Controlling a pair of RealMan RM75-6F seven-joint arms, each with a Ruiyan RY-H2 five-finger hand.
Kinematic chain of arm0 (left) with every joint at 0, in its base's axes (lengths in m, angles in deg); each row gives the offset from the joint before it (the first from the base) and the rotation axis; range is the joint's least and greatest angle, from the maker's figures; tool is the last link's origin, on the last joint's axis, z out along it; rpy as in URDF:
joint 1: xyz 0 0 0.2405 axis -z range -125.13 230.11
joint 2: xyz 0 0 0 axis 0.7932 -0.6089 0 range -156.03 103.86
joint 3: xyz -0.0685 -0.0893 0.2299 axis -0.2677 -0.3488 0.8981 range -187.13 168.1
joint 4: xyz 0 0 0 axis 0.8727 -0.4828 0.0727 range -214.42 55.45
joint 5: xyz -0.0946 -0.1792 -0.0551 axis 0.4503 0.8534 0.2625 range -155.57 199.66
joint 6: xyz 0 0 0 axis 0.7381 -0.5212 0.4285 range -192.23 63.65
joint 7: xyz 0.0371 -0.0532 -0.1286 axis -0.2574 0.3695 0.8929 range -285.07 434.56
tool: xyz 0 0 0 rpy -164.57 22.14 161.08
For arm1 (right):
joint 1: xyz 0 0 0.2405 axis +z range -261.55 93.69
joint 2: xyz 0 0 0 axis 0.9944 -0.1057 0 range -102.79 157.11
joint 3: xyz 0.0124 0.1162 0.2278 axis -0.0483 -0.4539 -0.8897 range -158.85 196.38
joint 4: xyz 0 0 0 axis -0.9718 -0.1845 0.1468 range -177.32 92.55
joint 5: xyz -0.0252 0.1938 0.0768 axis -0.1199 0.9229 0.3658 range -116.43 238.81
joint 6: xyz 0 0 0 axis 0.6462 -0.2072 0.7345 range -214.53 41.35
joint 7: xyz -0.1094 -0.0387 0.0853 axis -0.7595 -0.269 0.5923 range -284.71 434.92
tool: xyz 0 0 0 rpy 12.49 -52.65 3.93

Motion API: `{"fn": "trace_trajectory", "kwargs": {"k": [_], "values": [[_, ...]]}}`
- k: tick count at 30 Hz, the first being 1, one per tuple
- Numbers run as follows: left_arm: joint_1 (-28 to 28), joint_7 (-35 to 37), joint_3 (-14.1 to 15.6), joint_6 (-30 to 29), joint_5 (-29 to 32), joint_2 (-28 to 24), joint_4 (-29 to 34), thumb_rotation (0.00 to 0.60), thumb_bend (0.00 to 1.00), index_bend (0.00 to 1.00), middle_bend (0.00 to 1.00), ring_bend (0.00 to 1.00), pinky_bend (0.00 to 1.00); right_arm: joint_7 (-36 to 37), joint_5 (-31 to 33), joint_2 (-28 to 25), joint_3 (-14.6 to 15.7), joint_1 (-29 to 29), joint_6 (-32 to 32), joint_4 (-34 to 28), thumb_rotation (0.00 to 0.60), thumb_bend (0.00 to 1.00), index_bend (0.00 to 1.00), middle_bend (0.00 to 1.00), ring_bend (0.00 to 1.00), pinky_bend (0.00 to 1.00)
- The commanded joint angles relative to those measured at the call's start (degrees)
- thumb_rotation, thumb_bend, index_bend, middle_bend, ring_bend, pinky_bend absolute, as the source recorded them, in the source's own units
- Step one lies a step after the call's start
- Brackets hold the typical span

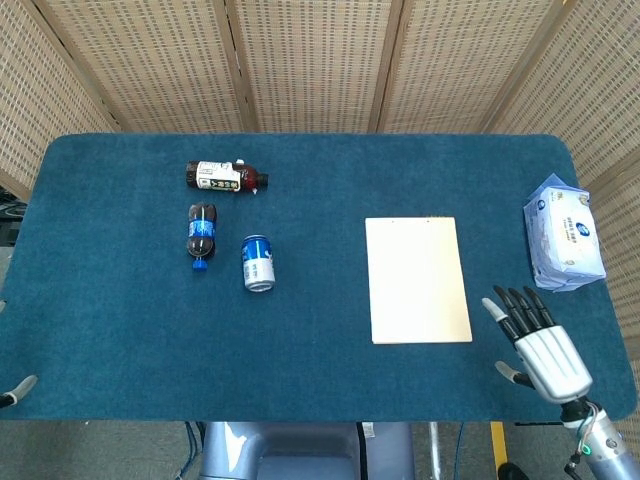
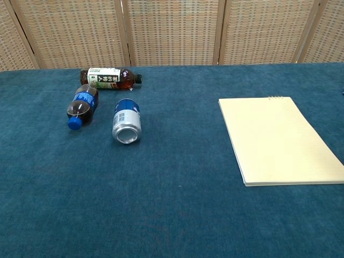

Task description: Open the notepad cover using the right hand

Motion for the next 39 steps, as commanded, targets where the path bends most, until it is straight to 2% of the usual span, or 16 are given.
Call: {"fn": "trace_trajectory", "kwargs": {"k": [1, 6, 14, 39], "values": [[0.35, -0.85, -0.35, 0.78, 0.85, 0.13, 0.53, 0.600, 0.00, 0.00, 0.00, 0.00, 0.00, -0.09, -1.10, 2.96, 0.18, 4.21, 4.82, 4.35, 0.600, 0.38, 0.06, 0.00, 0.00, 0.00], [0.78, -1.61, -0.50, 1.29, 0.76, 0.43, 0.57, 0.600, 0.00, 0.00, 0.00, 0.00, 0.00, -2.60, -1.23, 6.86, 0.93, 7.35, 9.97, 7.95, 0.600, 0.40, 0.06, 0.00, 0.00, 0.00], [0.64, -1.00, -0.56, 1.04, 0.97, 0.32, 0.48, 0.600, 0.00, 0.00, 0.00, 0.00, 0.00, -5.51, 1.86, 11.41, 1.53, 9.06, 14.99, 11.80, 0.600, 0.40, 0.06, 0.00, 0.00, 0.00], [1.01, -1.98, -0.77, 1.98, 1.88, 0.50, 0.87, 0.600, 0.00, 0.00, 0.00, 0.00, 0.00, -7.99, 7.57, 17.59, 2.36, 11.28, 19.20, 16.90, 0.600, 0.40, 0.07, 0.00, 0.00, 0.00]]}}
